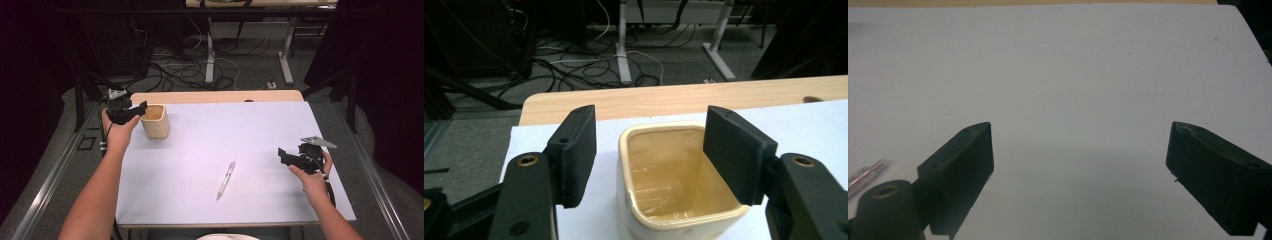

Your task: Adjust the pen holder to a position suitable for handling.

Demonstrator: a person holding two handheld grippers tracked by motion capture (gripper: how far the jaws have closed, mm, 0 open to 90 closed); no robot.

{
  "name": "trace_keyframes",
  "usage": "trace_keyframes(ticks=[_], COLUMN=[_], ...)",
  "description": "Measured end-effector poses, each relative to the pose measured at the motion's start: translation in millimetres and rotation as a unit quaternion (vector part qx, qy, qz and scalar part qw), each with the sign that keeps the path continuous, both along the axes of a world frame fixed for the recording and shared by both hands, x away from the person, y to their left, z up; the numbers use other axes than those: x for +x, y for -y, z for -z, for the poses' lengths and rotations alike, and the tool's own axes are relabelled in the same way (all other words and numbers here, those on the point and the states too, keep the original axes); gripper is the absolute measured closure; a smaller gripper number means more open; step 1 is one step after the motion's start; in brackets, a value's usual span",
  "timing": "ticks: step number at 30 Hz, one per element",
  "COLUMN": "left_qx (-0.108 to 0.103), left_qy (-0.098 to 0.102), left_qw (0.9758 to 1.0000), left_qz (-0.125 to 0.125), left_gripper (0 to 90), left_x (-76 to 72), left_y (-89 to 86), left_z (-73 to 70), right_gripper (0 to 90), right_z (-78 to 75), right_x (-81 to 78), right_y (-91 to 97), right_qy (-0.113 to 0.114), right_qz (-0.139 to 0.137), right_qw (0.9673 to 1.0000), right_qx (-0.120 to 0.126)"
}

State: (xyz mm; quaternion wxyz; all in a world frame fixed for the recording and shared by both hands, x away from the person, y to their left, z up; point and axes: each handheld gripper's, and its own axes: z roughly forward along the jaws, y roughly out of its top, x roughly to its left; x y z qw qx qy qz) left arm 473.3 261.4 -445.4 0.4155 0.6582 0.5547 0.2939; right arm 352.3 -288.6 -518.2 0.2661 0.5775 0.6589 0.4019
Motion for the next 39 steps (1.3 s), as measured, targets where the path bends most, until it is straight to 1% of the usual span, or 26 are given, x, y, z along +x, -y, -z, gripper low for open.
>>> trace_keyframes(ticks=[2,4,7,8,9,12,13,15,16,17,18,19,20,23,24,25,26,27,29,30,31,33,36,37,38,39], left_qx=[-0.002,0.002,0.000,-0.004,-0.002,-0.007,-0.008,-0.011,-0.014,-0.012,-0.014,-0.010,-0.013,-0.015,-0.019,-0.020,-0.018,-0.023,-0.024,-0.023,-0.021,-0.020,-0.028,-0.027,-0.030,-0.027], left_qy=[-0.006,-0.013,-0.025,-0.025,-0.029,-0.034,-0.041,-0.046,-0.052,-0.058,-0.057,-0.063,-0.069,-0.072,-0.072,-0.079,-0.079,-0.080,-0.085,-0.093,-0.097,-0.100,-0.108,-0.114,-0.113,-0.118], left_qw=[1.0000,0.9999,0.9997,0.9997,0.9995,0.9994,0.9991,0.9988,0.9985,0.9982,0.9982,0.9979,0.9975,0.9972,0.9971,0.9966,0.9966,0.9964,0.9958,0.9952,0.9949,0.9946,0.9936,0.9928,0.9928,0.9923], left_qz=[0.000,-0.003,-0.006,-0.007,-0.008,-0.009,-0.008,-0.011,-0.012,-0.011,-0.013,-0.011,-0.014,-0.017,-0.018,-0.016,-0.017,-0.018,-0.022,-0.020,-0.019,-0.021,-0.021,-0.025,-0.024,-0.023], left_gripper=[39.6,40.3,41.1,41.7,41.7,43.6,43.6,44.2,46.1,46.6,46.6,46.6,47.0,47.2,47.4,48.0,48.4,48.8,49.0,50.1,50.1,51.0,52.4,53.1,54.5,54.5], left_x=[2.6,4.6,7.4,8.4,9.0,11.4,11.7,13.3,14.0,14.2,15.0,15.4,15.9,17.6,18.3,18.7,19.2,19.8,20.7,20.8,21.1,21.9,22.5,22.4,22.7,22.9], left_y=[0.3,0.3,-0.8,-0.9,-1.5,-2.9,-3.8,-4.7,-5.2,-5.8,-5.9,-6.9,-6.9,-7.5,-7.5,-8.0,-8.2,-8.0,-7.3,-7.7,-7.8,-7.3,-7.6,-7.4,-7.4,-7.7], left_z=[2.8,5.3,8.4,9.7,10.2,12.6,12.9,15.7,17.2,17.5,19.3,19.9,20.7,23.7,24.8,25.2,25.9,26.9,28.7,29.0,30.0,32.4,35.2,35.4,36.9,37.0], right_gripper=[11.8,11.9,12.2,12.3,12.3,12.7,12.7,12.7,12.7,12.8,12.9,12.9,12.9,13.0,13.0,13.0,13.0,13.0,13.1,13.1,13.1,13.1,13.2,13.2,13.2,13.2], right_z=[0.3,0.8,1.2,1.2,1.2,1.6,1.6,1.6,1.5,1.6,1.7,1.7,2.1,2.5,2.7,2.7,2.8,2.8,2.9,3.2,3.2,3.4,3.6,3.7,3.9,3.9], right_x=[0.3,0.6,0.7,0.7,0.7,0.8,0.8,0.8,0.7,0.7,0.7,0.7,0.9,1.2,1.5,1.2,1.1,1.1,1.2,1.3,1.3,1.4,1.6,1.6,1.7,1.7], right_y=[0.0,0.3,0.1,0.2,0.2,-0.4,-0.4,-0.5,-0.4,-0.3,-0.2,-0.2,-0.1,-0.3,0.1,-0.6,-0.8,-0.8,-0.8,-0.7,-0.7,-0.4,-0.4,-0.3,-0.7,-0.7], right_qy=[0.000,0.000,-0.002,-0.002,-0.002,-0.005,-0.005,-0.005,-0.004,-0.004,-0.005,-0.005,-0.006,-0.007,-0.005,-0.007,-0.008,-0.008,-0.009,-0.010,-0.010,-0.010,-0.011,-0.012,-0.013,-0.013], right_qz=[0.000,-0.001,0.000,0.000,0.000,0.000,0.000,0.000,0.000,0.000,0.000,0.000,0.000,-0.001,-0.003,-0.003,-0.002,-0.003,-0.002,-0.002,-0.002,-0.003,-0.003,-0.004,-0.003,-0.003], right_qw=[1.0000,1.0000,1.0000,1.0000,1.0000,1.0000,1.0000,1.0000,1.0000,1.0000,1.0000,1.0000,1.0000,1.0000,1.0000,1.0000,1.0000,1.0000,1.0000,0.9999,0.9999,0.9999,0.9999,0.9999,0.9999,0.9999], right_qx=[0.000,-0.001,0.000,0.000,0.000,0.002,0.002,0.001,0.002,0.002,0.002,0.002,0.002,0.002,-0.001,0.001,0.002,0.001,0.002,0.001,0.001,0.000,0.000,-0.001,0.000,0.000])
